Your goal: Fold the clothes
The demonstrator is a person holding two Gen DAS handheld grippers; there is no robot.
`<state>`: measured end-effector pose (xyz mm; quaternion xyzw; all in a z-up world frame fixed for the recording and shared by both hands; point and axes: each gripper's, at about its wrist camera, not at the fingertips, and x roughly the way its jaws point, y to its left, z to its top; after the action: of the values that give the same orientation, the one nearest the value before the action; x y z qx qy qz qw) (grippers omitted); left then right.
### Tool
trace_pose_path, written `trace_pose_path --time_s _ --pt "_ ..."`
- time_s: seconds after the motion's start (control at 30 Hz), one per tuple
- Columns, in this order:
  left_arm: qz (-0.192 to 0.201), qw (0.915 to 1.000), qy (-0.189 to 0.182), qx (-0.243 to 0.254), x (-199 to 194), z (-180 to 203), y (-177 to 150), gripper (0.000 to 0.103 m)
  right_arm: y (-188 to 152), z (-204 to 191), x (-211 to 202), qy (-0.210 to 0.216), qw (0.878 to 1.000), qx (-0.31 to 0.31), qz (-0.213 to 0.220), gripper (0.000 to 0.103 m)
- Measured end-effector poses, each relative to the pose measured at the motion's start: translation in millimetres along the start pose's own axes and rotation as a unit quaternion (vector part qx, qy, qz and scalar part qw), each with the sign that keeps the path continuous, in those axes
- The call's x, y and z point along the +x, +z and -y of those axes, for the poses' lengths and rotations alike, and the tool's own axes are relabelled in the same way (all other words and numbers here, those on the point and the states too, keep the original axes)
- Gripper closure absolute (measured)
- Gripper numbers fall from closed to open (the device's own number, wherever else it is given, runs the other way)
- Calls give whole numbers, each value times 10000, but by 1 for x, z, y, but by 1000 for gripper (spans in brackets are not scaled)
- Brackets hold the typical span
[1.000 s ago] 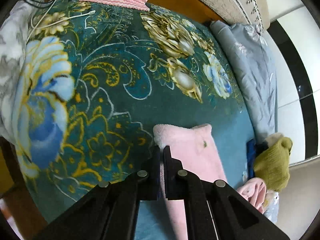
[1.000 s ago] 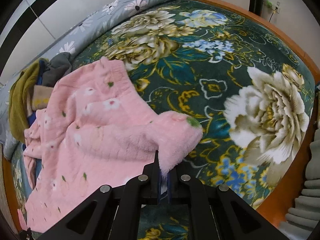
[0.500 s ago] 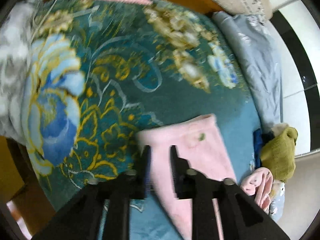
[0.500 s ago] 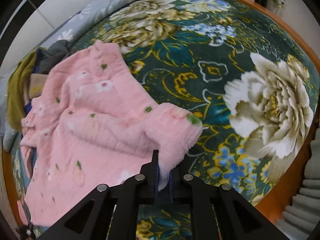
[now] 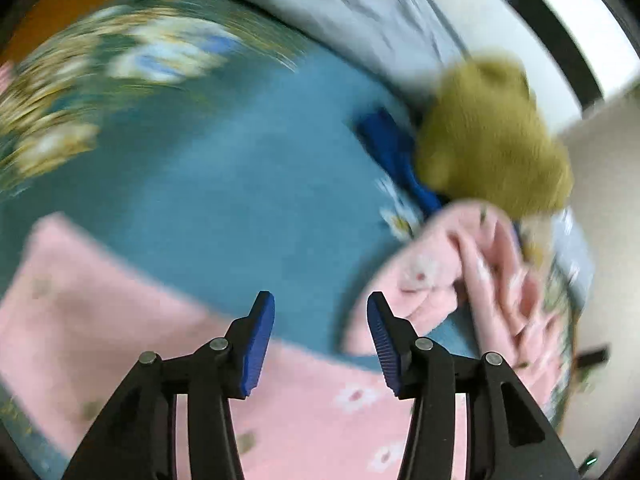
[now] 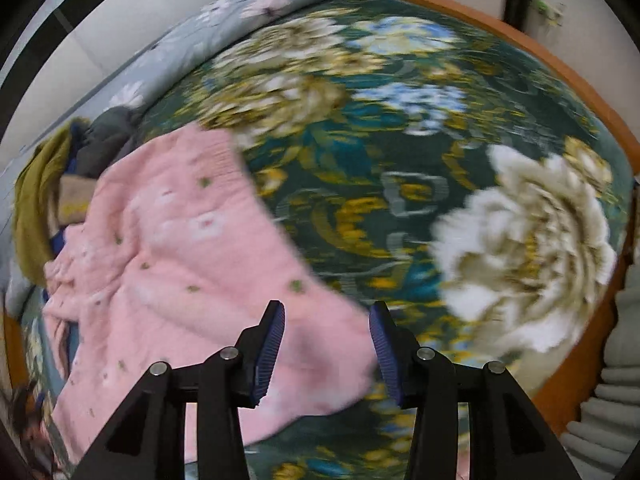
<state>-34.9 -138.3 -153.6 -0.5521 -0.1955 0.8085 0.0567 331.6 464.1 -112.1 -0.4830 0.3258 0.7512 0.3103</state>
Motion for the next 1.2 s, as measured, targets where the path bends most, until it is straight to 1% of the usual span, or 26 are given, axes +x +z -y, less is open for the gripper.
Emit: trace_pose_path --time_s 0.03,0.07,0.13,0.17,0.23,0.27,0.3,0.33,0.4,0.47,0.5,0.53,0.6,0.63,0.67,0.7,0.73,0.77,0.8,0.83,0.9,0.93,0.97,1.03,1.1,1.2 --pt "-125 9997 89 194 19 16 2 54 -1 -12 2 92 9999 -133 -36 55" --pt "-164 9990 252 328 33 26 5 54 -3 -22 2 165 9995 -255 -68 55" --pt "-285 9980 366 426 57 38 9 54 -7 -42 4 242 9983 -526 -121 55" --pt "-381 9981 286 390 64 41 10 54 -9 -50 5 251 9976 -631 -129 55" --pt "-392 9980 251 421 69 47 9 55 -10 -61 6 284 9969 -723 -115 55" --pt "-396 9979 241 443 72 50 9 72 -9 -64 7 317 9969 -717 -117 55" --pt "-372 9973 326 551 72 53 8 87 -8 -67 9 352 9968 -701 -120 55" --pt "-376 9961 438 660 73 56 8 99 -7 -72 13 394 9968 -687 -132 55" --pt "-72 9927 700 978 60 63 12 99 -4 -78 17 440 9966 -678 -162 55" --pt "279 9864 976 1296 45 70 17 100 -1 -87 21 527 9961 -694 -163 55" --pt "682 9786 1173 1548 24 74 25 100 0 -91 22 580 9957 -711 -152 55" --pt "982 9713 1317 1719 8 77 32 100 1 -95 22 624 9953 -733 -130 55" --pt "1750 9452 1634 2221 -35 86 46 100 3 -103 21 703 9946 -755 -80 55" --pt "2096 9299 1757 2458 -51 91 48 100 3 -107 21 743 9944 -745 -58 55" --pt "2544 9045 1947 2815 -73 97 46 100 3 -109 21 786 9942 -731 -44 55" --pt "2870 8806 2144 3102 -90 96 41 100 3 -111 21 831 9940 -708 -39 55" --pt "3012 8658 2272 3288 -97 97 36 100 1 -112 22 876 9938 -686 -42 55" --pt "3036 8576 2334 3434 -99 93 31 99 -1 -113 24 899 9937 -665 -71 55" --pt "2890 8601 2344 3490 -97 83 23 99 -3 -113 27 918 9936 -645 -105 55" --pt "2724 8649 2387 3476 -91 74 15 99 -5 -113 29 937 9935 -625 -139 55" --pt "2234 8750 2629 3397 -68 48 5 99 -11 -113 35 966 9934 -572 -241 55" --pt "1844 8859 2740 3258 -49 29 -2 99 -14 -114 39 982 9932 -556 -296 55" --pt "1559 8964 2756 3103 -35 16 -7 99 -17 -114 41 982 9930 -563 -342 55" --pt "1029 9199 2650 2702 -16 -10 -18 99 -21 -115 44 952 9928 -611 -396 55" --pt "886 9286 2570 2526 -9 -19 -27 97 -21 -115 46 931 9928 -624 -421 55" --pt "846 9308 2498 2531 -4 -21 -27 96 -19 -116 48 925 9930 -606 -413 55"
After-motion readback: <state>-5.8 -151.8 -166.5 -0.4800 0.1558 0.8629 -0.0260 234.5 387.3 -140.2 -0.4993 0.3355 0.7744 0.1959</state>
